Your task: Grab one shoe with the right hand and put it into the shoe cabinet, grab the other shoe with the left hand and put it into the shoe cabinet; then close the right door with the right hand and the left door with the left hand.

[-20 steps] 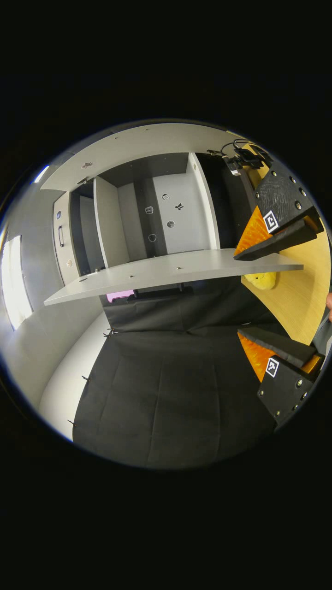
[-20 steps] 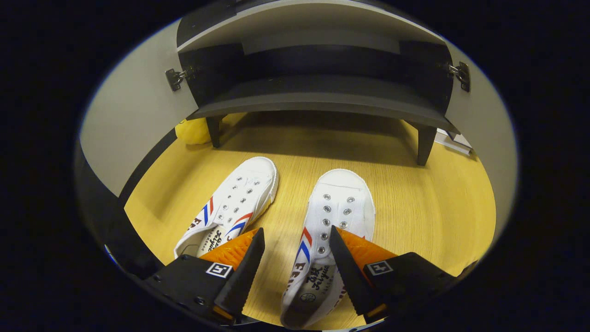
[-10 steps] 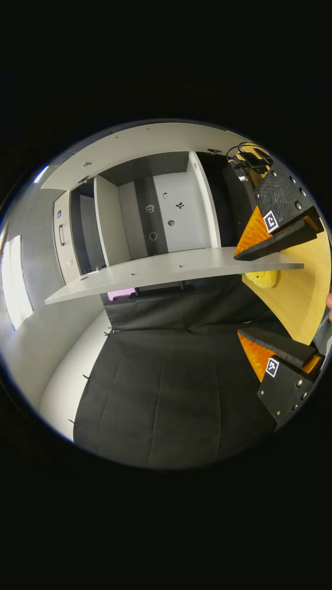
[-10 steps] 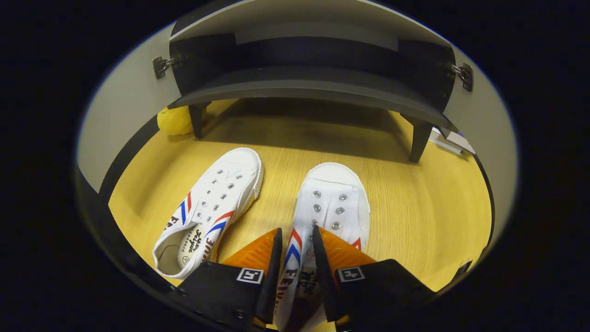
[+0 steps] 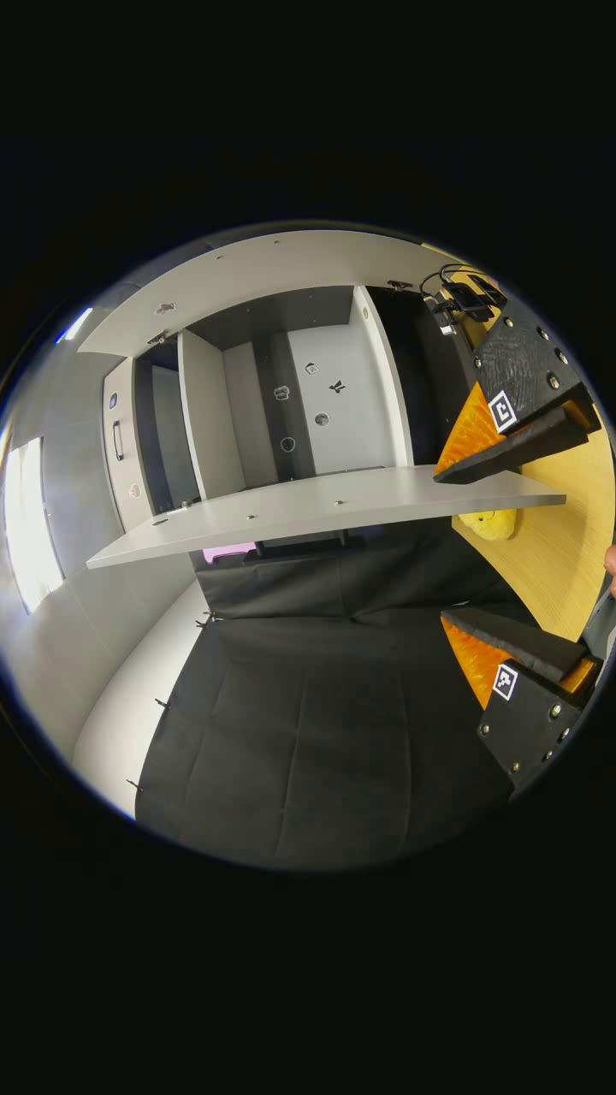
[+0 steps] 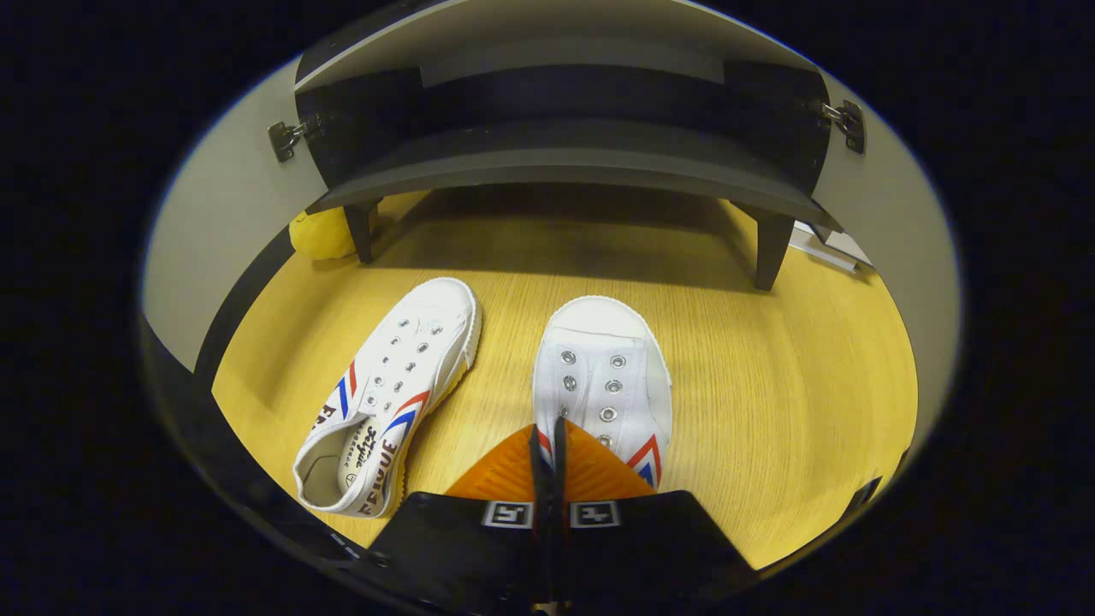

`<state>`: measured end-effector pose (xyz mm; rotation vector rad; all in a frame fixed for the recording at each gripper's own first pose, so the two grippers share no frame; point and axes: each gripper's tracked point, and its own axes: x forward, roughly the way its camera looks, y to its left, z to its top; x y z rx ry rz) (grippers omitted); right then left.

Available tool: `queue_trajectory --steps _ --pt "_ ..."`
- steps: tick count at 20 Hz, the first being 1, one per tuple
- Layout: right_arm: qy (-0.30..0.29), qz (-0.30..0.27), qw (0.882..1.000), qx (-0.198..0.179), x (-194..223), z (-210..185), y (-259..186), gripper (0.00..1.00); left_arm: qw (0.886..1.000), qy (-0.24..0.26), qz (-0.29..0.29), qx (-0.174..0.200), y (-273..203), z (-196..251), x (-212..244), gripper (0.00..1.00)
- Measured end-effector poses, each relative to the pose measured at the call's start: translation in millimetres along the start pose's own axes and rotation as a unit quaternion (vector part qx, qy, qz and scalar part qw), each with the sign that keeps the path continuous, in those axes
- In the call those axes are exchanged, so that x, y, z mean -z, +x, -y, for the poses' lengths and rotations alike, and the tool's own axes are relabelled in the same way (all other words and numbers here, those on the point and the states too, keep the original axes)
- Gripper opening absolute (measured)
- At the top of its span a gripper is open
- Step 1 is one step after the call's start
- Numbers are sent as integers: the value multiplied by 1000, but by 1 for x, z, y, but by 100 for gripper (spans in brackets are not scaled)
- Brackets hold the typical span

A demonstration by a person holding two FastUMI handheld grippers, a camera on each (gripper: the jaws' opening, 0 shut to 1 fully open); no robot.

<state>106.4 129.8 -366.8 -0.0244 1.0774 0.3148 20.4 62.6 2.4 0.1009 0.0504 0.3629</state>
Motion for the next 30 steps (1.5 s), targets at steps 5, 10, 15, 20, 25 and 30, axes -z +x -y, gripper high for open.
queue_trajectory --steps 5,10,15,20,25,30 --pt "33 23 999 -8 -17 16 -21 0 1000 -5 2 11 -3 2 -2 78" --pt "56 52 997 -12 -38 27 -51 1 999 -10 14 32 -6 7 -7 78" --pt "65 98 993 -28 -72 28 -90 1 998 -18 22 54 -10 10 -12 78" --pt "67 160 984 -41 -114 24 -135 1 997 -23 32 73 -13 14 -20 78" --pt "67 214 973 -61 -155 12 -172 1 995 -29 36 89 -11 18 -23 78" --pt "69 252 963 -73 -194 8 -197 1 994 -31 34 99 -9 20 -23 78"
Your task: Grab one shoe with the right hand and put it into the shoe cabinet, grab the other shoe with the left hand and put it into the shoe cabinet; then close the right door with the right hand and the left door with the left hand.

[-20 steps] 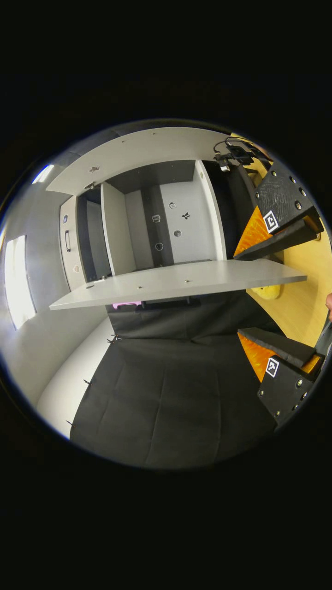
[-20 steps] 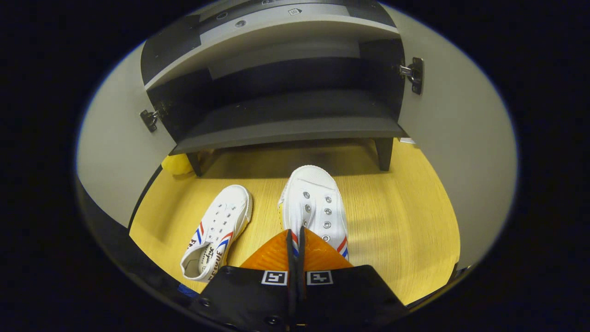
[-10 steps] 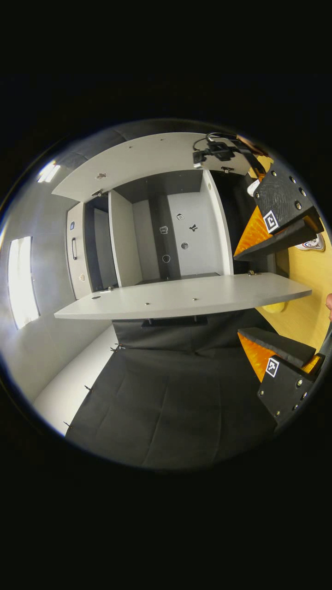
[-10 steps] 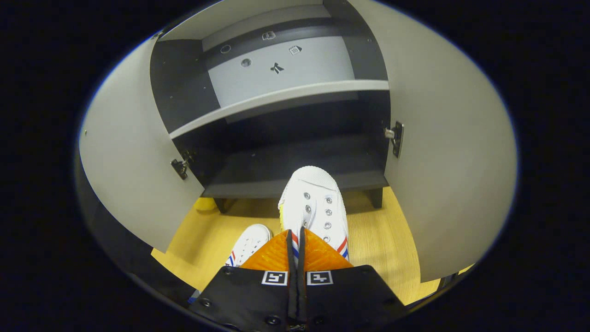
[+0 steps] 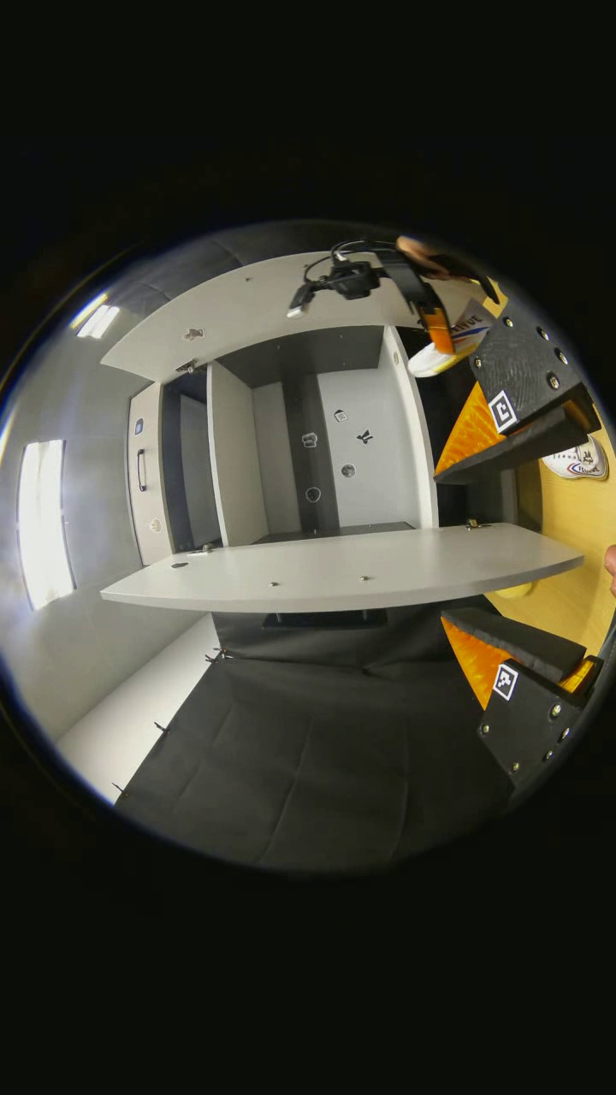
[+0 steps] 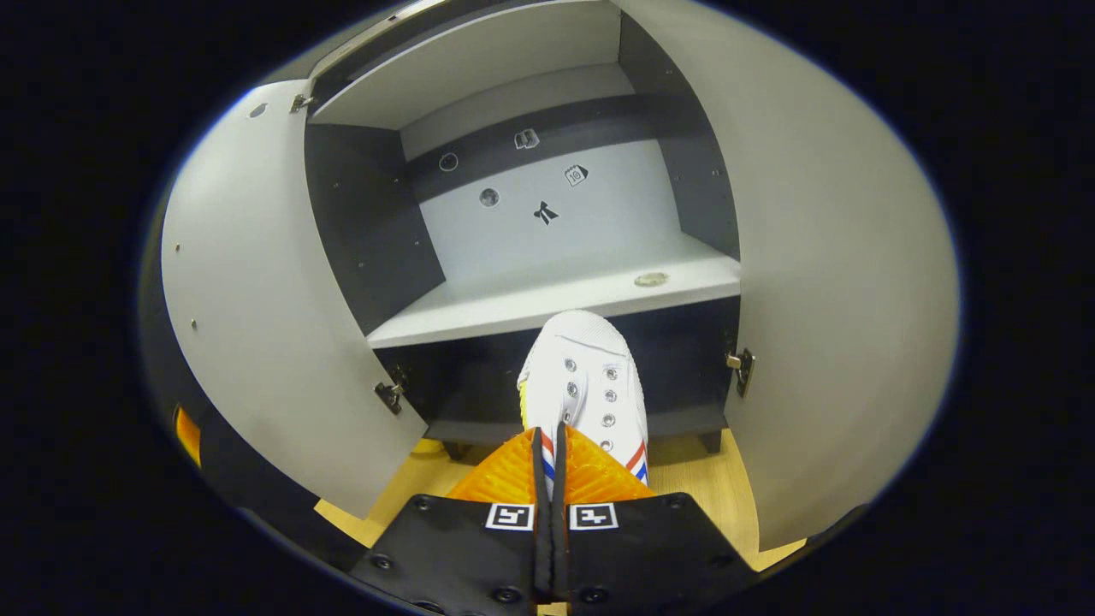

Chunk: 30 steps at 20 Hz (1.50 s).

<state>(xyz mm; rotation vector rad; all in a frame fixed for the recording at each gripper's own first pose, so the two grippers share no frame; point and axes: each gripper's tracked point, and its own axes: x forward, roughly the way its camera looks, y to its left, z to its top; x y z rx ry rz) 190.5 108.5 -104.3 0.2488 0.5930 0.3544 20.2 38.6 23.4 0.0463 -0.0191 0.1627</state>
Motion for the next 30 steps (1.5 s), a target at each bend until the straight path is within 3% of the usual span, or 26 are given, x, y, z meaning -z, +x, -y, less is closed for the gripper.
queue_trajectory --steps 5,17,21,22,30 --pt "0 35 999 -8 -40 -6 2 1 1000 -4 0 -1 1 1 0 78" --pt "-16 91 996 2 -159 -5 72 1 1000 -5 -9 -27 -2 -3 2 78" --pt "-19 101 995 11 -185 1 96 5 999 -1 -16 -38 -3 -4 4 78" --pt "-22 101 995 15 -189 5 103 1 999 0 -18 -41 -3 -5 4 78" --pt "-40 84 994 49 -210 28 156 1 998 7 -29 -64 -6 -8 5 78"
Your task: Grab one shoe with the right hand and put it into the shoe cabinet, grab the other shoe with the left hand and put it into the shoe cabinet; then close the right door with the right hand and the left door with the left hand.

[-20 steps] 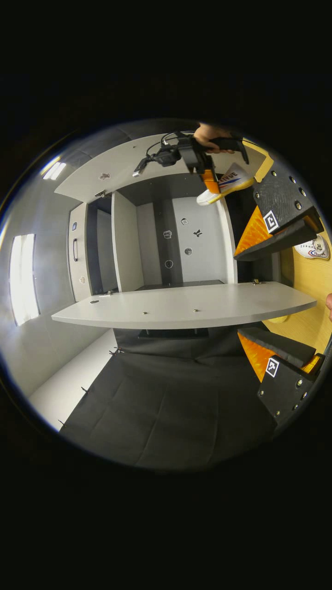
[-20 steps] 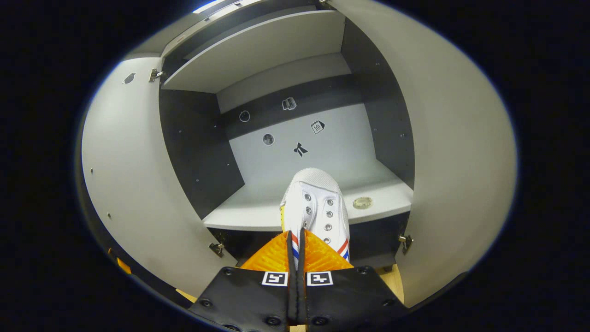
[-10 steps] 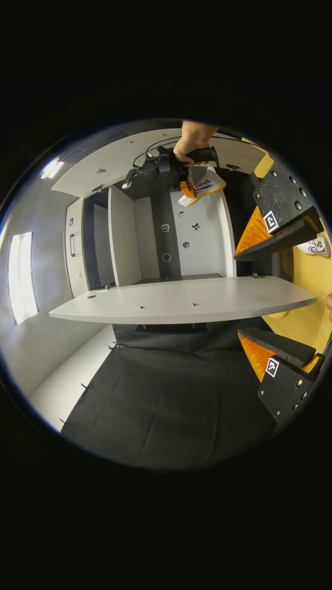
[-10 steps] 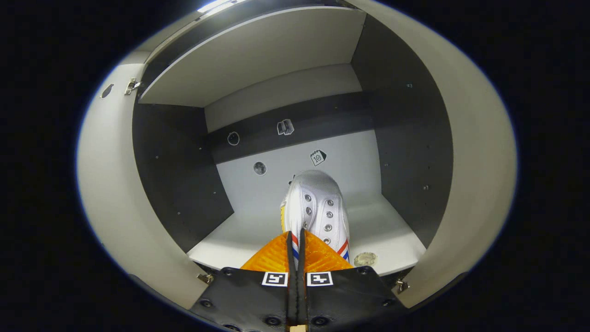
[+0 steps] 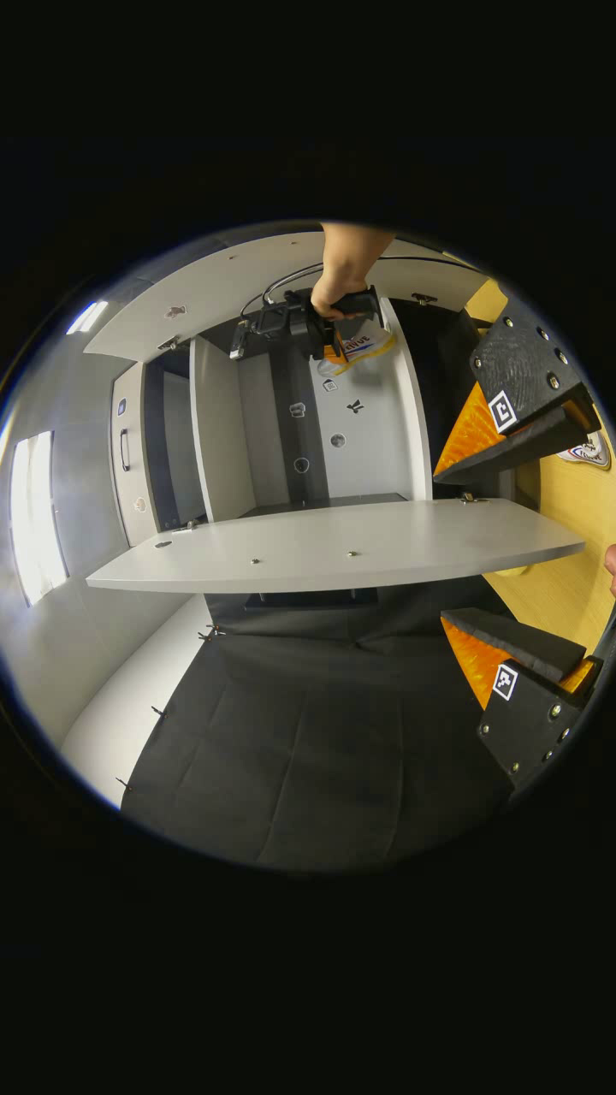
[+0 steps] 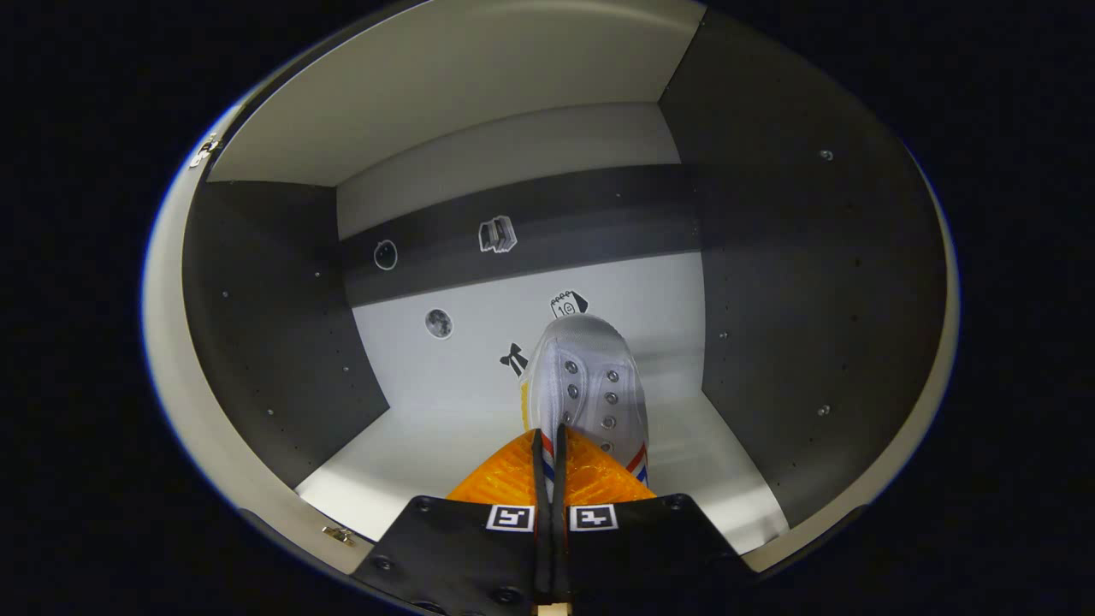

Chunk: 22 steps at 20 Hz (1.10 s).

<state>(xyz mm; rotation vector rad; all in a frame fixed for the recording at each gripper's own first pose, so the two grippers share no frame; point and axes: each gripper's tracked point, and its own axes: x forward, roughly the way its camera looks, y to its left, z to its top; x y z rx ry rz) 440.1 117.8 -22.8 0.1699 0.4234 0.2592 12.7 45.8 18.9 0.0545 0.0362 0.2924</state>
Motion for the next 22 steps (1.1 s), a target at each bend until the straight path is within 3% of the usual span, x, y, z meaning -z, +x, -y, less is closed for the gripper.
queue_trajectory --steps 6,9,11,15,20,22 --pt "-1 -21 1000 21 14 7 28 0 1000 8 -6 -11 -1 -2 0 78" --pt "-16 -3 1000 22 8 7 30 12 1000 10 -11 -8 -1 -1 2 78" --pt "-31 32 999 13 -9 1 15 30 1000 12 -14 -3 0 0 3 78" --pt "-47 88 995 13 -27 -3 -20 100 999 9 -22 21 0 5 5 78" --pt "-65 125 990 13 -27 0 -76 96 998 5 -29 60 11 21 17 78" --pt "-77 133 988 15 -23 3 -98 99 996 2 -33 81 14 32 17 78"
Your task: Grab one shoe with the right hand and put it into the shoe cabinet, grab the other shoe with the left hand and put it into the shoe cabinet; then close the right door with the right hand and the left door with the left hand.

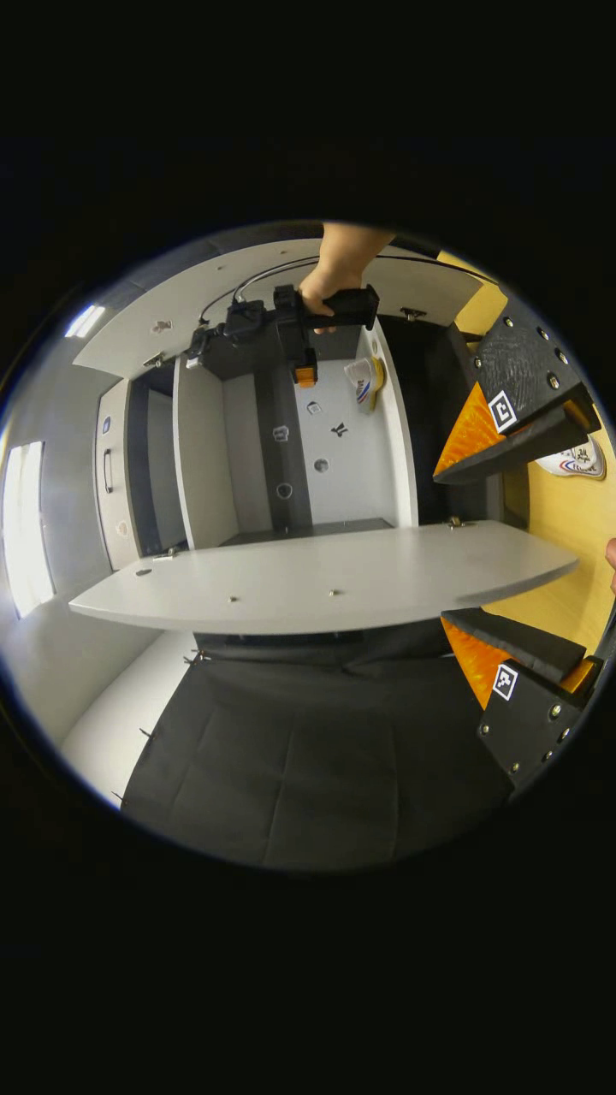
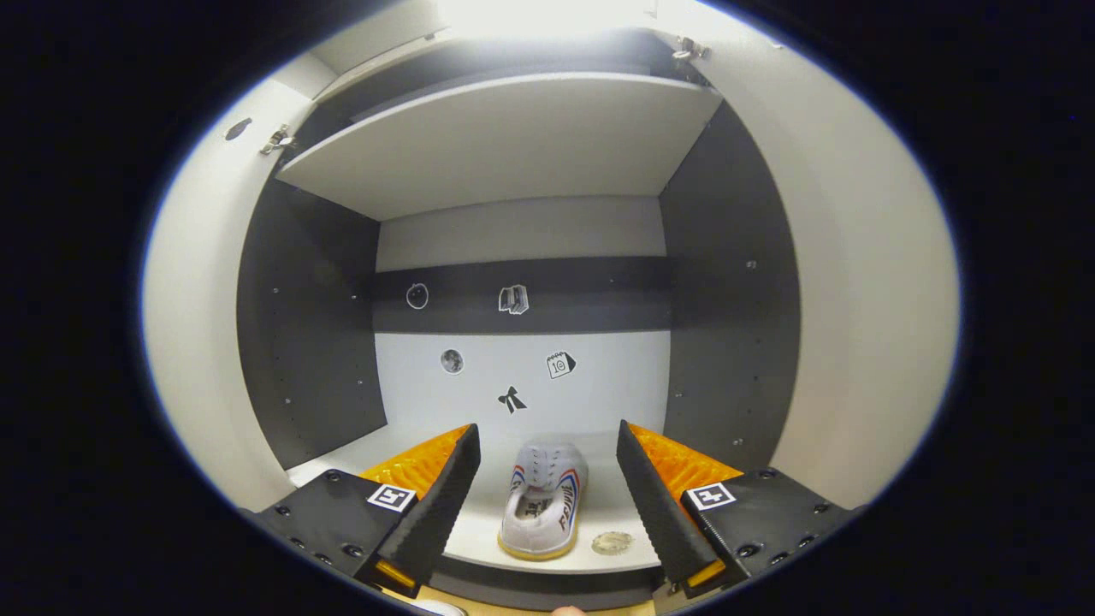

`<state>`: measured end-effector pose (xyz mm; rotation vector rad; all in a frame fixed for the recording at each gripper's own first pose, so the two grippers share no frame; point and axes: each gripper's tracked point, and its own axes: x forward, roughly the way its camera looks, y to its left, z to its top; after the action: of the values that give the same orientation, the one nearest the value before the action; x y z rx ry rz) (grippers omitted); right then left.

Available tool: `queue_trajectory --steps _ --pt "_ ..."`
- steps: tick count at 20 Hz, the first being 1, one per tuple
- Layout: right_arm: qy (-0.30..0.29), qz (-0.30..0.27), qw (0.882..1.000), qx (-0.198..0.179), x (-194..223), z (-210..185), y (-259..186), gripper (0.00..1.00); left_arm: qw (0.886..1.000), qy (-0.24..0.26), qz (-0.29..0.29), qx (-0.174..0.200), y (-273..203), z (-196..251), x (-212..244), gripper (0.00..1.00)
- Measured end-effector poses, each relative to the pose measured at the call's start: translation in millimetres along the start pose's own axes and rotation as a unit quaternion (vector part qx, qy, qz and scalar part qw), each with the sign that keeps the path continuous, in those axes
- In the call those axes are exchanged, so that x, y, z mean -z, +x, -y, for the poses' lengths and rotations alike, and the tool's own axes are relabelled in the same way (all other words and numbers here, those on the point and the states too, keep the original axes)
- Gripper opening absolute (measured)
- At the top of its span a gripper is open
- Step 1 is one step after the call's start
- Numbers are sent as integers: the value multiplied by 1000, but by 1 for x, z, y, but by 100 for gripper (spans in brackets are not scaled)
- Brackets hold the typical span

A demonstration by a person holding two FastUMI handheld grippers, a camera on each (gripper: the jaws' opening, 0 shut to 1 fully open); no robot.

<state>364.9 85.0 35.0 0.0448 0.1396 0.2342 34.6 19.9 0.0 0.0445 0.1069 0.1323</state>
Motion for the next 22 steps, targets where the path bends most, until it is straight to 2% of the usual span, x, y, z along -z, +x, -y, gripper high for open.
queue_trajectory --steps 1,2,5,6,11,16,22 --pt "-4 4 1000 0 0 1 -10 96 1000 -2 -3 11 2 5 1 78" --pt "-6 7 1000 0 0 2 -21 99 1000 -4 -8 22 4 11 5 78" --pt "-15 15 1000 -1 0 5 -52 99 999 -10 -23 47 15 23 15 78" --pt "-19 16 1000 -1 2 6 -64 96 998 -12 -27 53 18 25 19 78" --pt "-30 13 999 -1 12 11 -110 99 996 -18 -41 78 35 39 37 79" --pt "-35 8 999 4 30 19 -149 97 991 -23 -61 114 50 57 61 79" --pt "-40 -9 999 10 61 29 -186 100 982 -41 -109 146 66 79 108 79"
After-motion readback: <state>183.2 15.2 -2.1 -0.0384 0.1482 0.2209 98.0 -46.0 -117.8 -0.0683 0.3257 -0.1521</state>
